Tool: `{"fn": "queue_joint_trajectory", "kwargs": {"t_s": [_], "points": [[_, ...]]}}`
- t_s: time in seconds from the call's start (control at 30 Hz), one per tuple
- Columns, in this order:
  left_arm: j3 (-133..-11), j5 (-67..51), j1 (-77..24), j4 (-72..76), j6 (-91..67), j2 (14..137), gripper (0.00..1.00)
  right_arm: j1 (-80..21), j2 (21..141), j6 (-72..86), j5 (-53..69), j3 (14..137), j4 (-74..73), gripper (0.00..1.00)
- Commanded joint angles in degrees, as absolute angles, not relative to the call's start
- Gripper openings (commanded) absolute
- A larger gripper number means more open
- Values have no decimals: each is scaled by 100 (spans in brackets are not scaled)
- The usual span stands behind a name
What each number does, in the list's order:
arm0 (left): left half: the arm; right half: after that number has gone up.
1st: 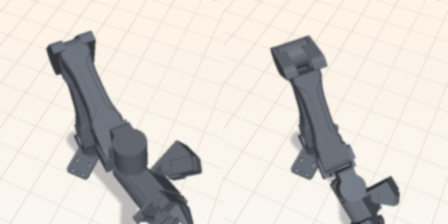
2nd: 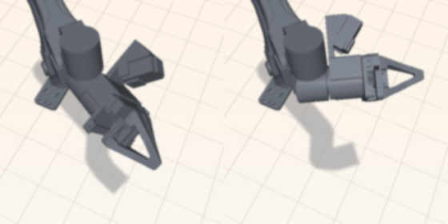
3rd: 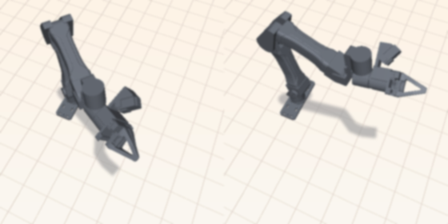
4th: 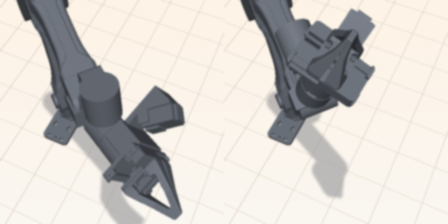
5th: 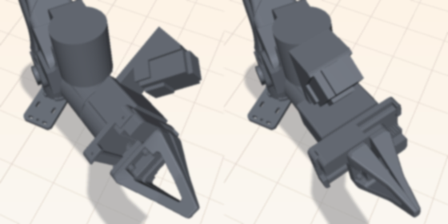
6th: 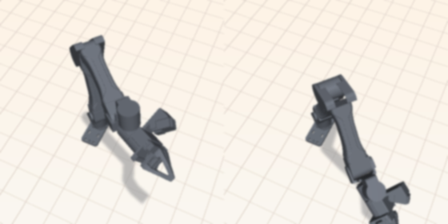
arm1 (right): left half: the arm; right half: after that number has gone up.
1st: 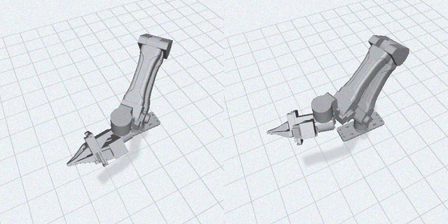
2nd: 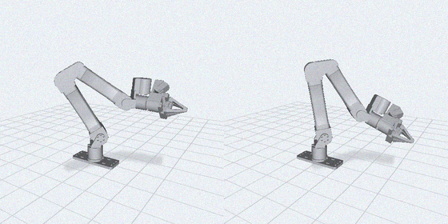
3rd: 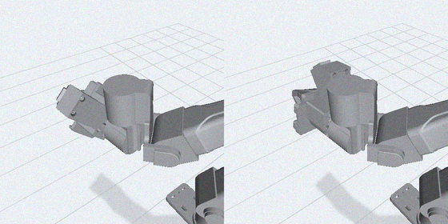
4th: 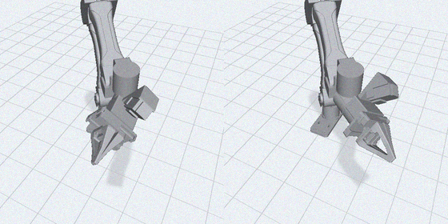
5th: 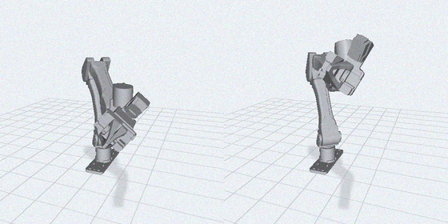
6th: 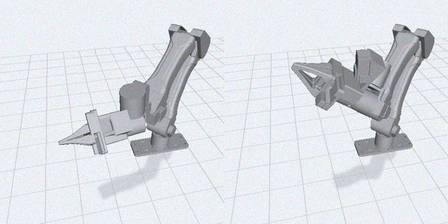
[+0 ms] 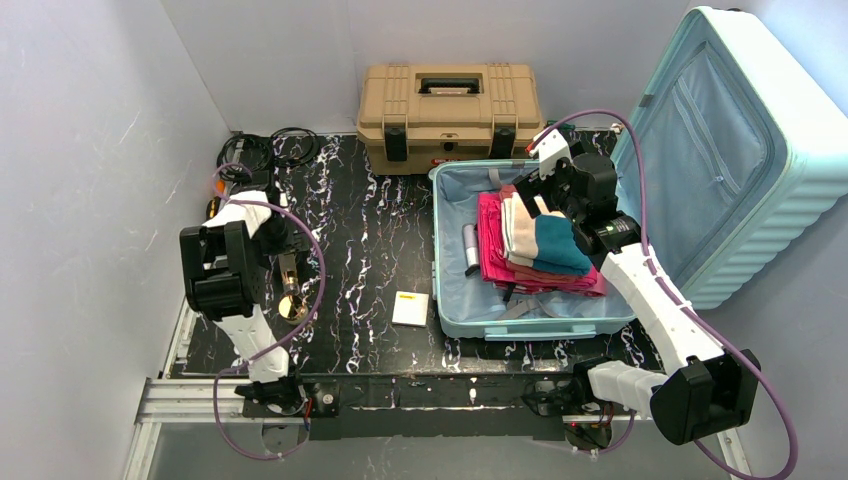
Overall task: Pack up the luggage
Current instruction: Pick up the personal item from the center of the board.
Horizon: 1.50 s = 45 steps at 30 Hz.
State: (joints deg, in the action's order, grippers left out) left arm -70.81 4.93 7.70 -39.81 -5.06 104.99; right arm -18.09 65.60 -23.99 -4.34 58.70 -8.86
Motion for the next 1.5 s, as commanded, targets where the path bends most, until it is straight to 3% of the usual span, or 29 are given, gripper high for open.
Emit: {"fn": "queue_joint_trajectory", "kwargs": {"t_s": [0.0,0.13,0.4,0.63,0.83,1.23,1.47], "points": [[-6899,371,765,-3745,-637,10579,76,-1837,6411,-2408,-404,5899,-703,98],[-6850,321,772,-3666,-671,10664,64,-1837,6425,-2399,-393,5898,-703,98],[-7029,175,765,-3641,-843,10721,10,-1837,6449,-2399,-387,5908,-694,98],[-7786,-544,768,-4215,-1194,10473,0,-1828,6490,-2417,-413,5913,-688,98],[-8788,-1260,483,-4720,-1628,9988,0,-1804,6521,-2456,-464,5906,-660,98],[-10983,-1422,-1671,-5311,-2699,10299,0,-1697,6483,-2461,-458,5900,-656,98],[-11359,-981,-3077,-4867,-3310,10775,0,-1679,6478,-2463,-431,5876,-650,98]]}}
